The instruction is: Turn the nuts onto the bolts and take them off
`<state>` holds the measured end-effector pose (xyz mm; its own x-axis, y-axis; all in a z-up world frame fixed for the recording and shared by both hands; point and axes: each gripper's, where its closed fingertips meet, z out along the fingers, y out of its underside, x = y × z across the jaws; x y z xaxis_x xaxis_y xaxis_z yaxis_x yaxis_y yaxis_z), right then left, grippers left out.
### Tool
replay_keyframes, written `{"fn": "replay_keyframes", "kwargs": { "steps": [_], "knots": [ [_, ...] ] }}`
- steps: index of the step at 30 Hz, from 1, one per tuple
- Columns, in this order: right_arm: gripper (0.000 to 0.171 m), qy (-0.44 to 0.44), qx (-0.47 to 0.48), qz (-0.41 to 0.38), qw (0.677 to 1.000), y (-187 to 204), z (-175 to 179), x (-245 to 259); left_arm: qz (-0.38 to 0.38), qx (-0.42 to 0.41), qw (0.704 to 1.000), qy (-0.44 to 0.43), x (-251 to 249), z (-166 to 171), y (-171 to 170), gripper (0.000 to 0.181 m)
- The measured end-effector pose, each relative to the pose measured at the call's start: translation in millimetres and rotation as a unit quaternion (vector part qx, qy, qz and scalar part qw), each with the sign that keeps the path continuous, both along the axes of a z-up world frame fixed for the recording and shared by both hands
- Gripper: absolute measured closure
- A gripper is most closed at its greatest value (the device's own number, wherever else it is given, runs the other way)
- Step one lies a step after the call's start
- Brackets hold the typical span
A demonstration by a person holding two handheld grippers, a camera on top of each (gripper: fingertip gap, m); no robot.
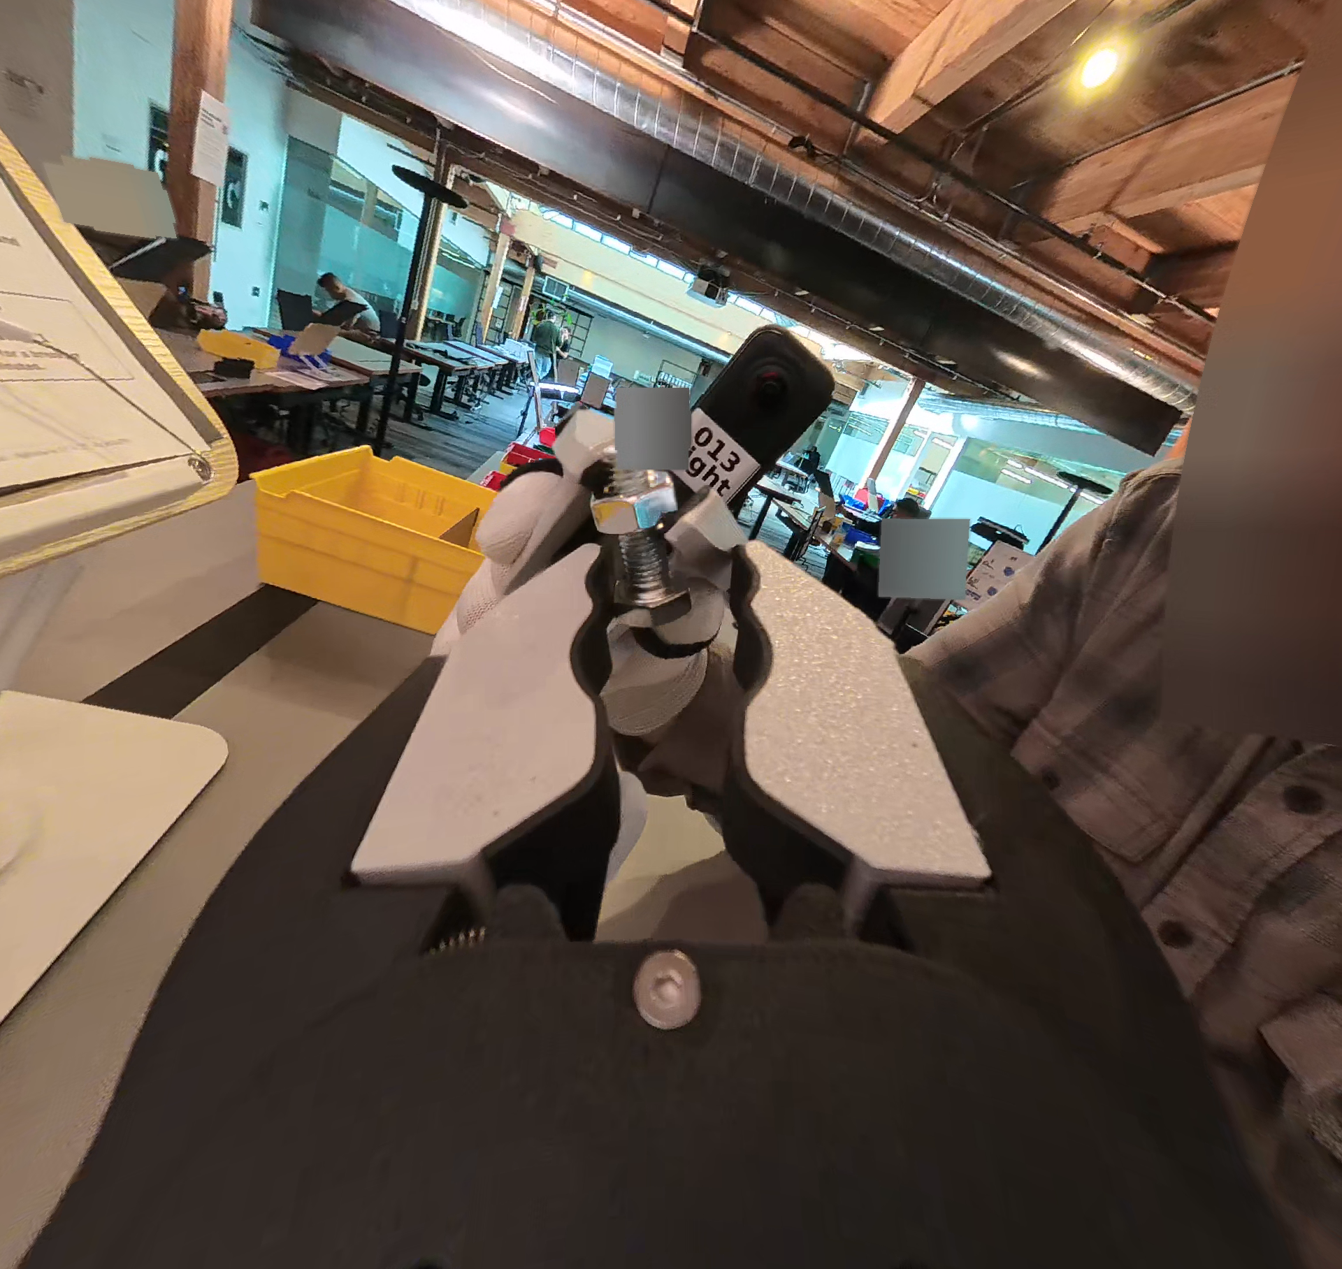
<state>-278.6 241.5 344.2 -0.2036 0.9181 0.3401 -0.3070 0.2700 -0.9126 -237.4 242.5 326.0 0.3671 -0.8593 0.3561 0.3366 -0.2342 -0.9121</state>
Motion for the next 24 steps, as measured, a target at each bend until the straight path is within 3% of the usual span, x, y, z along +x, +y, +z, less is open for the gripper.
{"fn": "replay_keyframes", "kwargs": {
  "steps": [12, 19, 24],
  "knots": [
    [0.156, -0.040, -0.075, 0.083, 0.993, -7.9, 1.3, 4.3, 0.002, 0.030, 0.999, 0.030, 2.4, -0.8, -5.7, 0.161],
    [0.156, -0.085, -0.062, 0.092, 0.990, -6.8, -6.5, 9.2, 0.071, 0.052, 0.987, 0.136, 0.6, -14.5, 0.7, 0.161],
    [0.154, -0.132, -0.043, 0.083, 0.987, -6.1, -11.5, 13.7, 0.129, 0.081, 0.961, 0.230, -0.7, -25.0, 8.4, 0.161]
  ]
}}
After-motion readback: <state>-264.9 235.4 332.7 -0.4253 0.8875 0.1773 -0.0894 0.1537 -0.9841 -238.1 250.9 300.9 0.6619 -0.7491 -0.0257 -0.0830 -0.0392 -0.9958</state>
